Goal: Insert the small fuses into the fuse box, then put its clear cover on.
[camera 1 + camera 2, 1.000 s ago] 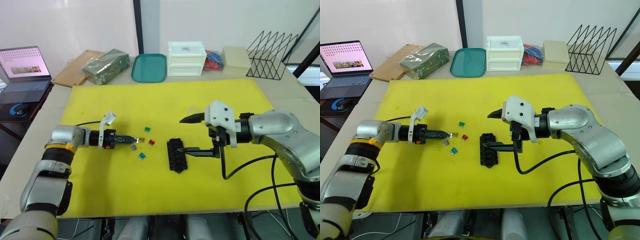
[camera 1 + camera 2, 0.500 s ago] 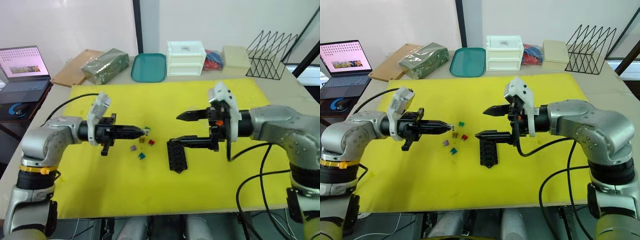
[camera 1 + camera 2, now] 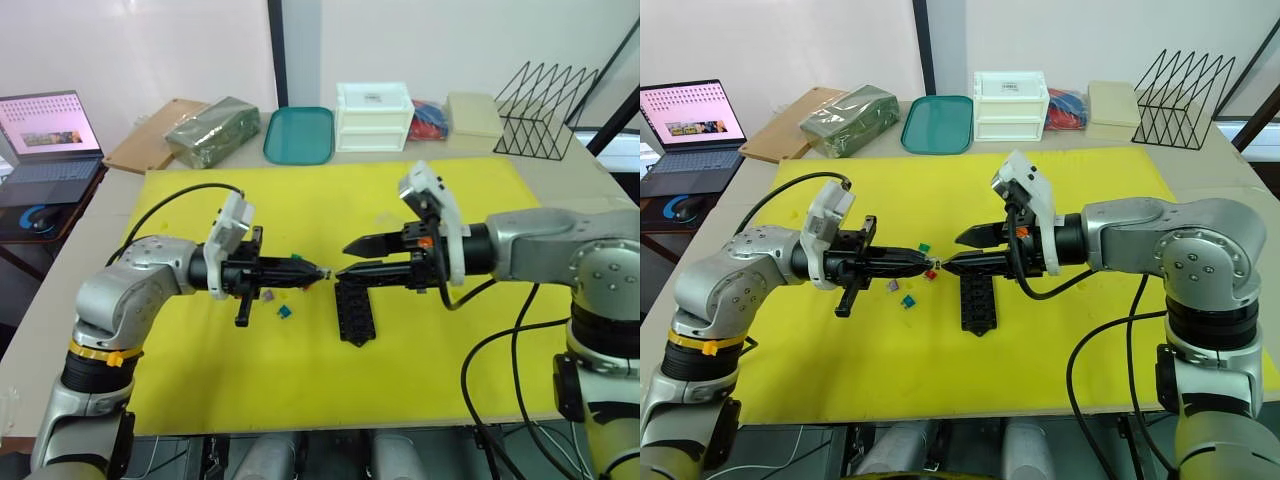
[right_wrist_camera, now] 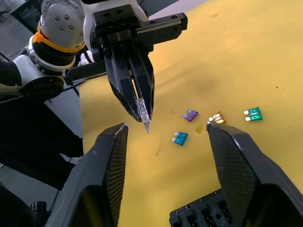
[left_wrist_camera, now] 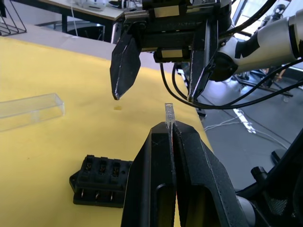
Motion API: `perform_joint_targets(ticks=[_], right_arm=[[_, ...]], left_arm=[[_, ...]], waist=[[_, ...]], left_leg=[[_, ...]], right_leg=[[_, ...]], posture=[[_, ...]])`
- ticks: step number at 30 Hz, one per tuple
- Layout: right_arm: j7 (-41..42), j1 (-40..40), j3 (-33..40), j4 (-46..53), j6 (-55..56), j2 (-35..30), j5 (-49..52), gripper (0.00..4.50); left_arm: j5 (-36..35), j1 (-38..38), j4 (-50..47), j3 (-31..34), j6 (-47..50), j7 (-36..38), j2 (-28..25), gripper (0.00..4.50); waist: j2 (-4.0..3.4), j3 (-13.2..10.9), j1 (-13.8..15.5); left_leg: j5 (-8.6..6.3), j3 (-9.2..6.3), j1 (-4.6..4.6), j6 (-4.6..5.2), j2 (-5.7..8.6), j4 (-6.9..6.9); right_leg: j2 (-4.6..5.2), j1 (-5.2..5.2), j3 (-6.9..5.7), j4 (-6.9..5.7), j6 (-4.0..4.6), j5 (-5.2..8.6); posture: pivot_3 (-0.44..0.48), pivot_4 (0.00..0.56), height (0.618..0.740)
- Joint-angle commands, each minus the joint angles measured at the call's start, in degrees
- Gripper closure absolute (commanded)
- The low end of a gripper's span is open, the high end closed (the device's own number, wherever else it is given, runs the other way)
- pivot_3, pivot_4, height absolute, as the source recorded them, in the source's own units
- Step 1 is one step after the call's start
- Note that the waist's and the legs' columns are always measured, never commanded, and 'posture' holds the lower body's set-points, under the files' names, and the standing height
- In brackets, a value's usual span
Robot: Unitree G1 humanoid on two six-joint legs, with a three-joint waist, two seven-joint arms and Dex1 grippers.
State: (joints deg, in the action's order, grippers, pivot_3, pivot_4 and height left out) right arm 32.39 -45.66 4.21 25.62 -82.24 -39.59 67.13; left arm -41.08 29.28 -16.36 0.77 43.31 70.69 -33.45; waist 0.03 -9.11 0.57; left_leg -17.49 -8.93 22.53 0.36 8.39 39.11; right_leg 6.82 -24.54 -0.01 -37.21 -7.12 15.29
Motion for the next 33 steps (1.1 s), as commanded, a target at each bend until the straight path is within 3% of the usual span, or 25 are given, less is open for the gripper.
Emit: perform_joint_targets(ticks=[1,4,8,19,22,25,33], right_arm=[[-0.64,-1.4,-0.97,1.61,0.31,0.53,0.82,1.62],[-0.83,-1.47,-1.53,1.53,0.62,0.33,0.86,1.62],[-0.66,-1.84,-2.08,1.38,0.76,0.19,0.87,2.39],[-0.26,-3.06,-3.22,0.42,1.3,0.79,0.59,2.39],[0.1,-3.3,-3.43,0.34,1.48,0.74,0.53,3.0],[0.39,-3.49,-3.69,0.18,1.61,0.71,0.47,3.97],[0.43,-3.48,-4.46,0.52,1.98,0.8,0.26,3.97]], left_arm=[[-1.01,0.53,-0.99,0.06,-1.22,-0.51,-0.35,4.5],[-1.18,0.53,-1.04,0.08,-1.25,-0.67,-0.58,4.5],[-0.96,0.51,-1.06,-0.08,-1.5,-0.94,-0.81,4.5],[-0.79,0.41,-0.84,-0.61,-1.75,-0.55,-1.75,4.5],[-0.72,0.56,-0.75,-0.9,-1.98,-0.63,-1.87,4.5],[-0.73,0.83,-0.49,-1.17,-2.25,-0.83,-1.92,4.5],[-0.74,1.01,-0.48,-1.48,-2.55,-1.04,-2.01,4.5]], waist=[[0.0,0.0,0.01],[0.0,0.0,0.05],[0.0,0.0,0.01],[0.0,0.0,0.02],[0.0,0.0,0.03],[0.0,0.0,0.03],[0.0,0.0,0.02]], left_leg=[[0.0,0.0,0.0,0.0,0.0,0.0],[0.0,0.0,0.0,0.0,0.0,0.0],[0.0,-0.01,0.0,0.0,0.0,0.0],[0.0,-0.01,0.0,0.0,0.0,0.0],[0.0,-0.01,0.0,0.0,0.0,0.0],[0.0,-0.01,0.0,0.0,0.0,0.0],[0.0,-0.01,0.0,0.0,0.0,-0.01]], right_leg=[[0.0,0.0,0.0,0.0,0.0,0.0],[0.0,0.0,0.0,0.0,0.0,0.0],[0.0,0.0,0.0,0.0,0.0,0.0],[0.0,0.0,0.0,0.0,0.0,0.0],[0.0,0.0,0.0,0.0,0.0,0.0],[0.0,0.0,0.0,0.0,0.0,0.0],[-0.01,0.0,0.0,0.0,0.0,0.0]], posture=[[0.0,0.15,0.74],[0.0,0.15,0.74],[0.0,0.15,0.74],[0.0,0.15,0.74],[0.0,0.15,0.74],[0.0,0.15,0.74],[0.0,0.15,0.74]])
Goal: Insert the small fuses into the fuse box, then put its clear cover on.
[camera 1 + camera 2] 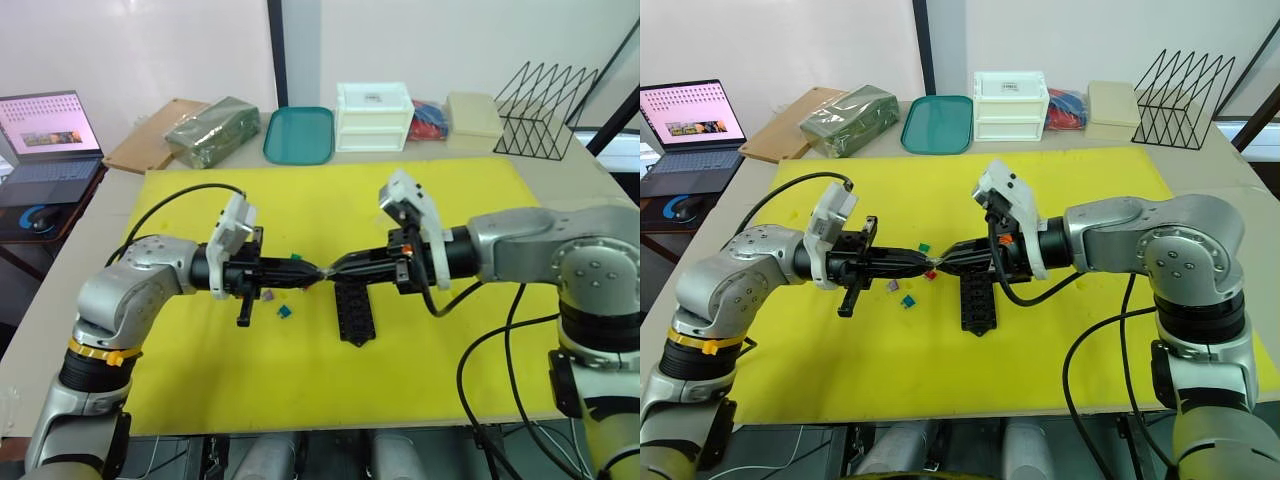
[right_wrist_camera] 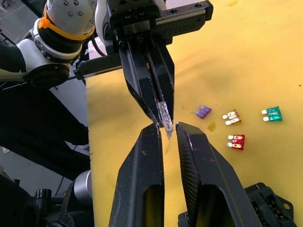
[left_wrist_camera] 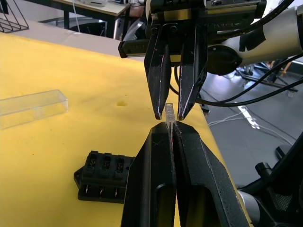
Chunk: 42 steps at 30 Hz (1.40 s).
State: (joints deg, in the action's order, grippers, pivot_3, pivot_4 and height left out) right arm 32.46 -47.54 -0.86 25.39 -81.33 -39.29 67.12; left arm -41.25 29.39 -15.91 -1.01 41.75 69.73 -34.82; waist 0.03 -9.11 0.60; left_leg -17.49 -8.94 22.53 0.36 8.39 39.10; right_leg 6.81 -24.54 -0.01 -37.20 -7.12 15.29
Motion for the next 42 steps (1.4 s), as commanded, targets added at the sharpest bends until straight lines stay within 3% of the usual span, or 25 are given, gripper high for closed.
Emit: perform_joint_targets(ticks=[1,18,21,29,33,34,38,42], right_arm=[[0.32,-1.61,0.57,0.77,1.13,0.55,0.35,3.97],[0.92,-1.8,0.21,0.84,1.94,0.34,-0.23,3.97],[0.96,-1.62,0.06,1.05,2.05,0.44,-0.44,4.45],[1.64,-1.68,-0.13,1.53,2.07,0.22,-0.45,4.45],[4.09,-1.58,-1.72,3.01,3.6,-1.96,-2.76,4.45],[5.88,-0.9,-3.21,4.26,5.37,-3.69,-5.02,4.5],[13.6,3.4,-8.97,8.14,14.96,-10.37,-14.38,4.5],[23.16,12.79,-14.3,10.01,31.25,-16.19,-26.63,4.5]], left_arm=[[-0.53,0.88,-0.94,0.27,-1.01,-0.08,-0.66,4.5],[0.08,0.97,-0.51,-0.52,-1.97,-0.14,-0.47,4.5],[0.35,0.92,-0.5,-0.72,-2.17,-0.02,-0.49,4.5],[0.72,0.98,-0.44,-0.84,-1.53,-0.62,-0.82,4.5],[2.86,2.96,0.23,-3.94,2.1,-2.2,-2.63,4.5],[3.49,2.87,-0.06,-4.58,1.5,-2.33,-2.74,4.03],[6.55,0.68,-1.5,-7.49,-1.24,-1.75,-3.63,2.83],[13.35,-7.66,-2.41,-12.39,-9.82,-1.19,-4.67,1.4]], waist=[[0.0,0.0,0.0],[0.0,0.0,0.01],[0.0,0.0,0.0],[0.0,0.0,0.01],[0.0,0.0,0.12],[0.0,0.0,0.08],[0.0,0.0,0.02],[-0.01,0.0,-0.03]], left_leg=[[0.0,0.0,0.0,0.0,0.0,0.0],[0.0,0.0,0.0,0.0,0.0,0.0],[0.0,0.0,0.0,0.0,0.0,0.0],[0.0,0.0,0.0,0.0,0.0,-0.01],[0.0,-0.01,0.0,0.0,0.0,-0.01],[0.0,0.0,0.0,0.0,0.01,0.0],[-0.01,0.0,0.0,0.01,0.02,-0.08],[-0.01,0.05,-0.02,0.0,0.01,-0.11]], right_leg=[[0.0,0.0,0.0,0.0,0.0,0.0],[0.0,0.0,0.0,0.0,0.0,0.0],[0.0,0.0,0.0,0.0,0.0,0.0],[0.0,0.0,0.0,0.01,0.0,0.0],[0.0,0.0,0.0,0.01,0.0,0.0],[0.01,0.0,0.0,0.01,0.0,0.0],[0.0,-0.01,0.0,0.06,0.0,0.0],[0.0,-0.02,0.01,0.08,0.0,0.0]], posture=[[0.0,0.15,0.74],[0.0,0.15,0.74],[0.0,0.15,0.74],[0.0,0.15,0.74],[0.0,0.15,0.74],[0.0,0.15,0.74],[0.0,0.15,0.74],[0.0,0.15,0.74]])
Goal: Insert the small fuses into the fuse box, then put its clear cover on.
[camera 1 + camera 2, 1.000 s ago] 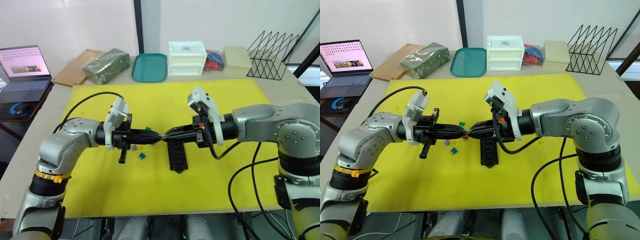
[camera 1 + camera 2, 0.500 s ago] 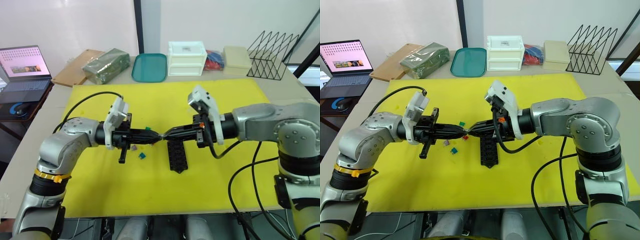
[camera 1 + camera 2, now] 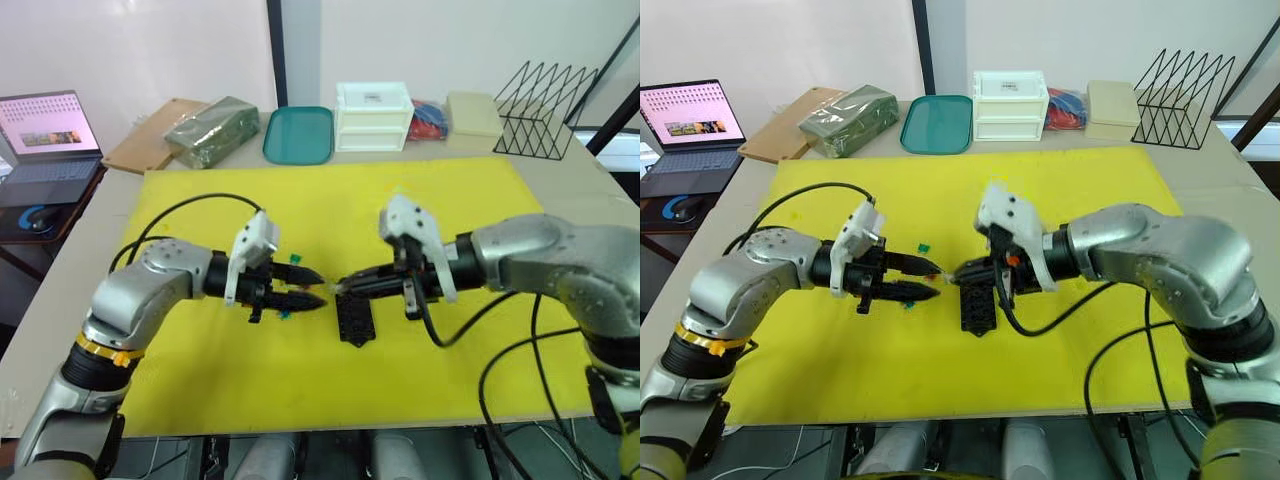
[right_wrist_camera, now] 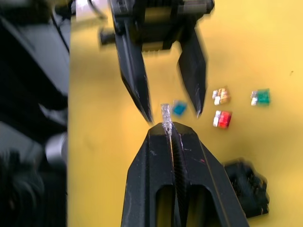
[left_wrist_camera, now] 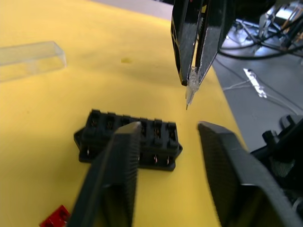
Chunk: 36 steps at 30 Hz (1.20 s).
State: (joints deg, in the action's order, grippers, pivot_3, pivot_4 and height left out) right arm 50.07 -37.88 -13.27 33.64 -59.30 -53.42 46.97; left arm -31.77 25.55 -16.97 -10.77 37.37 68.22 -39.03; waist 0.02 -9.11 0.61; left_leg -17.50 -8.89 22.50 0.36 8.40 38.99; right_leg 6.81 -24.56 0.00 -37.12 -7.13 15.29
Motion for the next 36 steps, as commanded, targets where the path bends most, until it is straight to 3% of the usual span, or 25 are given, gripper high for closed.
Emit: perform_joint_targets(ticks=[1,4,12,36], right_arm=[[6.6,4.42,-2.2,1.49,11.23,-2.37,-7.94,4.5],[9.14,7.57,-2.9,0.39,15.74,-2.83,-11.86,4.5],[12.33,10.68,-2.81,-2.07,20.39,-1.93,-17.24,4.5],[14.36,12.3,-3.0,-5.58,22.61,0.66,-23.08,4.5]], left_arm=[[4.8,-4.9,-1.31,-3.07,-6.83,0.13,-0.3,1.05],[9.86,-7.32,-0.63,-4.89,-12.79,-1.67,0.36,0.01],[14.68,-7.77,0.93,-5.72,-16.56,-7.58,4.97,0.01],[16.21,-5.81,0.96,-6.79,-16.06,-7.69,7.61,0.01]], waist=[[0.01,-0.02,-0.06],[0.02,-0.03,0.18],[0.03,-0.03,0.22],[0.03,-0.03,0.2]], left_leg=[[0.0,0.03,-0.02,0.0,-0.01,-0.04],[0.01,0.03,-0.01,-0.01,-0.03,0.02],[-0.01,0.0,-0.02,0.02,-0.01,0.06],[-0.01,0.0,-0.02,0.02,-0.01,0.06]], right_leg=[[0.0,0.0,0.01,0.01,0.0,0.0],[-0.01,-0.01,0.02,-0.05,0.0,0.0],[0.0,0.09,-0.01,0.03,0.0,0.0],[0.0,0.08,-0.01,0.02,0.0,0.0]], posture=[[0.0,0.15,0.74],[0.0,0.15,0.74],[0.0,0.15,0.74],[0.0,0.15,0.74]])
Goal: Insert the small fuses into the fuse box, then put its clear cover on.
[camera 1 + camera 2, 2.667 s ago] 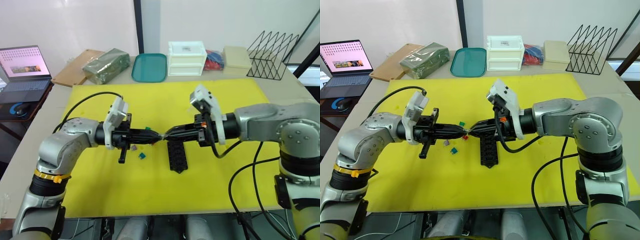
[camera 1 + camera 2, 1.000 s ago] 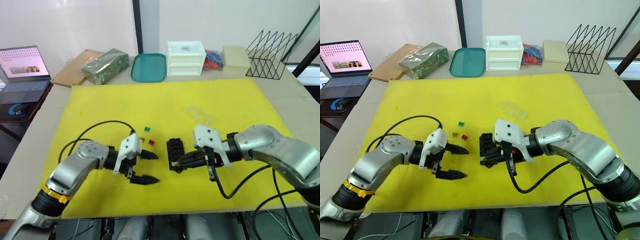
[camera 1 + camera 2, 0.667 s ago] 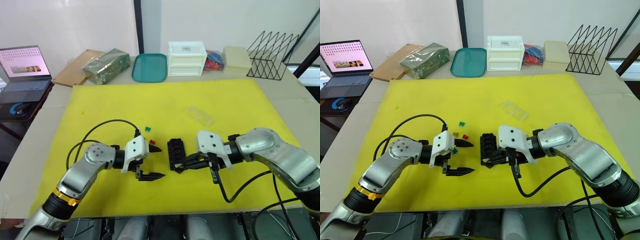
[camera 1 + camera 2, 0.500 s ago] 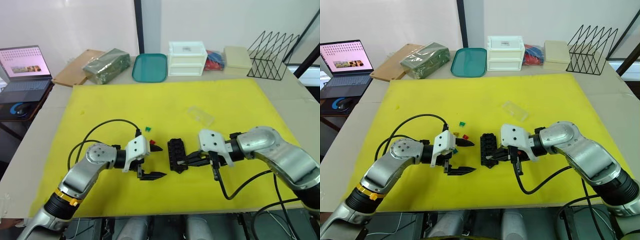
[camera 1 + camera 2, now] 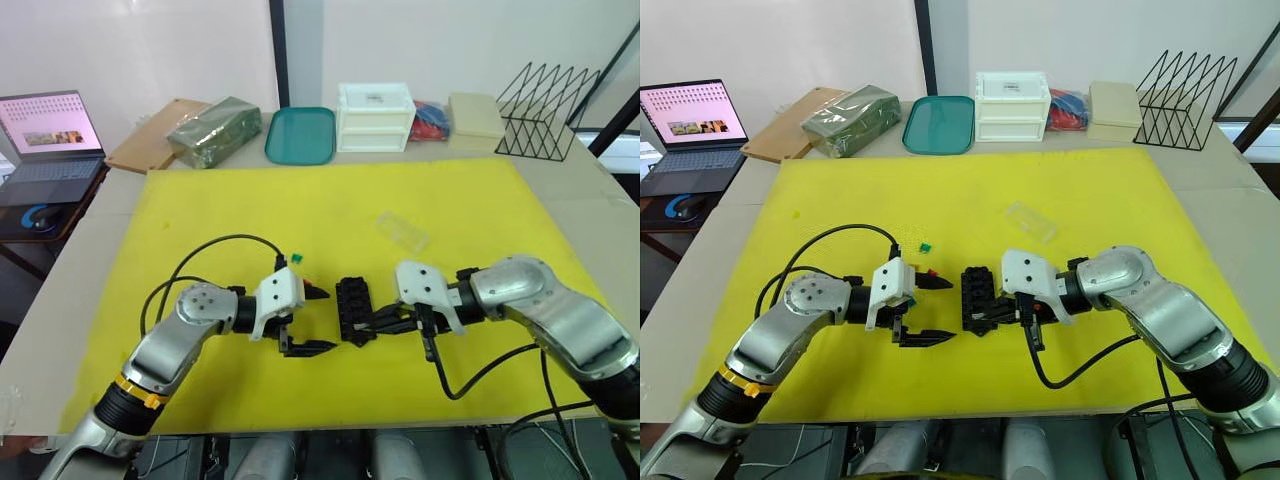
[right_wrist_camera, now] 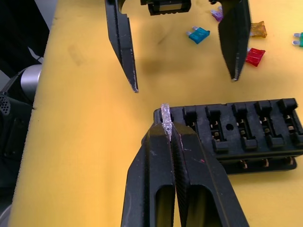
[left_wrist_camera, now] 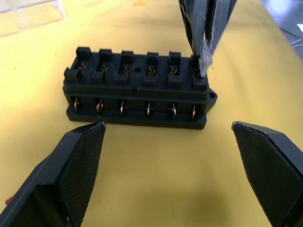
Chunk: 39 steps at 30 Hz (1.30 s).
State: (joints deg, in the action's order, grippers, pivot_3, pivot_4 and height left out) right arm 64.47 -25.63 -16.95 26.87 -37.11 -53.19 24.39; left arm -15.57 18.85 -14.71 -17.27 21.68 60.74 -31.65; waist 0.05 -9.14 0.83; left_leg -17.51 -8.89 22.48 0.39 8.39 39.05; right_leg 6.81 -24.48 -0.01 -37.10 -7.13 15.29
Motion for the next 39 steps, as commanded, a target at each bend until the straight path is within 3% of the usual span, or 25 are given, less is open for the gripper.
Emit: perform_joint_targets(ticks=[1,20,28,39], right_arm=[[-0.04,0.19,0.62,1.17,0.54,0.52,-0.72,4.5],[1.17,2.57,-2.61,-1.8,7.11,0.33,-9.57,4.5],[0.87,2.11,-0.11,1.04,0.91,2.08,-4.55,4.5],[-1.63,5.24,2.01,3.34,4.38,3.21,-5.24,4.5]], left_arm=[[0.08,0.9,-1.31,-0.3,-0.41,-0.22,0.29,0.01],[0.55,1.1,-2.33,-0.59,-0.15,-0.22,0.52,0.01],[0.51,1.02,-2.41,-0.69,-0.09,-0.43,0.89,0.01],[0.55,0.99,-1.11,-0.3,-0.18,-1.94,2.02,0.01]], waist=[[0.0,0.0,0.0],[0.01,0.01,0.02],[0.02,0.02,-0.01],[0.02,0.02,-0.02]], left_leg=[[0.0,0.0,0.0,0.0,0.0,0.0],[0.0,0.0,-0.02,0.0,0.0,0.0],[0.0,-0.01,-0.04,0.0,0.0,0.0],[0.0,-0.01,-0.04,0.0,0.0,-0.01]], right_leg=[[0.0,0.0,0.0,0.0,0.0,0.0],[0.0,0.02,0.0,-0.01,0.0,0.0],[-0.01,0.03,0.0,-0.01,0.0,0.0],[-0.01,0.02,0.0,-0.01,0.0,0.0]], posture=[[0.0,0.15,0.74],[0.0,0.15,0.74],[0.0,0.15,0.74],[0.0,0.15,0.74]])
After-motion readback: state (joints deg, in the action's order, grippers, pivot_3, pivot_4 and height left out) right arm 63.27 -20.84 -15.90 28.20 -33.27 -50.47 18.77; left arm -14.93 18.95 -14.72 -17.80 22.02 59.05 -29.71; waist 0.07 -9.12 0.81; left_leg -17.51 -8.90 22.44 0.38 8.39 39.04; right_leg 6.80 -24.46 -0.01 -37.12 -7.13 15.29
